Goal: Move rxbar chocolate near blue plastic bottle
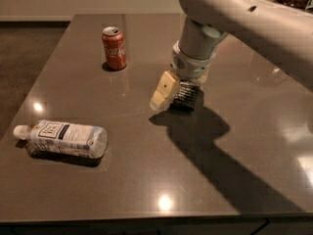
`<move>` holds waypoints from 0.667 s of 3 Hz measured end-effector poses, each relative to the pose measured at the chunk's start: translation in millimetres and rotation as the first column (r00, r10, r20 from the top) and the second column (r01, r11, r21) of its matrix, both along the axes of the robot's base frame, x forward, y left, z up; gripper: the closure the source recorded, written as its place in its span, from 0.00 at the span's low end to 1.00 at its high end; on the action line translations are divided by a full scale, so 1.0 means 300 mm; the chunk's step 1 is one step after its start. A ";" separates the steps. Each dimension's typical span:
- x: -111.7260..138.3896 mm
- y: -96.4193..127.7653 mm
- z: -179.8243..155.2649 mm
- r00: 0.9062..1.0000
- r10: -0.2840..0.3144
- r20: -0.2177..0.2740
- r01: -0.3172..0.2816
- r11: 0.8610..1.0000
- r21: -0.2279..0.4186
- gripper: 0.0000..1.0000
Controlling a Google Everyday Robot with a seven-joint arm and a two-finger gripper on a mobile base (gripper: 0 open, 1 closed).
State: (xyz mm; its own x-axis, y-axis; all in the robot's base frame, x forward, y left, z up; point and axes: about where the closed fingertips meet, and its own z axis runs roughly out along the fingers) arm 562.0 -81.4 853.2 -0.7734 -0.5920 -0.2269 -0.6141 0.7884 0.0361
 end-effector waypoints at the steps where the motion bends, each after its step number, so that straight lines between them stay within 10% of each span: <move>1: 0.026 0.027 -0.038 0.998 -0.060 -0.003 0.060 0.998 -0.017 0.00; 2: 0.051 0.013 -0.069 0.992 -0.125 -0.027 0.123 0.992 -0.040 0.25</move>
Offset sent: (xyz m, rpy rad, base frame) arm 0.0211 0.0028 -0.0289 -0.0608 0.0545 -0.1737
